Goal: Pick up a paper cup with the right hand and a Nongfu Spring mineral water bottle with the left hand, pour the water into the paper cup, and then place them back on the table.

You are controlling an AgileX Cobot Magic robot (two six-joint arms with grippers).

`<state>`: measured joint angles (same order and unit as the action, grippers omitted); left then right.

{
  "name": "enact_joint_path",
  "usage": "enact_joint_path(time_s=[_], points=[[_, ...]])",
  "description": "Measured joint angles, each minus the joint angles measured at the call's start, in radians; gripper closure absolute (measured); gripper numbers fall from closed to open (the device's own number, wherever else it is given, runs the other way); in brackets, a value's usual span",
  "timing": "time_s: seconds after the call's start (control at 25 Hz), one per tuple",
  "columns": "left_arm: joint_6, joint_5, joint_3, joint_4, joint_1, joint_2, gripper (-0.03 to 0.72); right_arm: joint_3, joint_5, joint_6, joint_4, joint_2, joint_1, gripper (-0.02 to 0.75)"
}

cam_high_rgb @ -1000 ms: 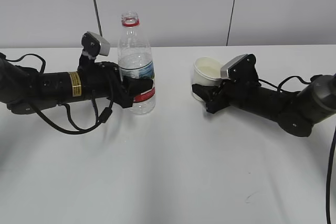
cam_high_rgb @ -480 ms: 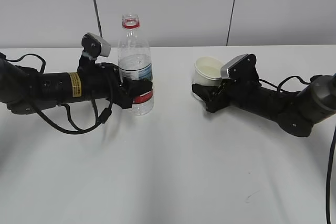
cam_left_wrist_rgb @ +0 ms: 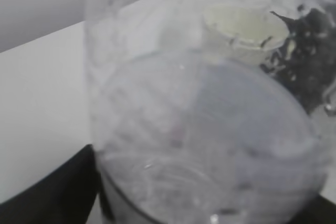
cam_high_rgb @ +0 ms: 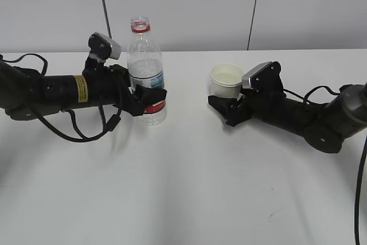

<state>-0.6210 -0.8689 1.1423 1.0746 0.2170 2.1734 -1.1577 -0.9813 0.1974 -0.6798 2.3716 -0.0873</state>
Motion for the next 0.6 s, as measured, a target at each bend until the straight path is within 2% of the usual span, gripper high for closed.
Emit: enact_joint_path(time_s=[0.6], points=[[-0.001,0.119,-0.123,0.010,0.000,-0.076,0.177,0.138,-0.140,-0.002,0.052,0.000,0.008,0.129]])
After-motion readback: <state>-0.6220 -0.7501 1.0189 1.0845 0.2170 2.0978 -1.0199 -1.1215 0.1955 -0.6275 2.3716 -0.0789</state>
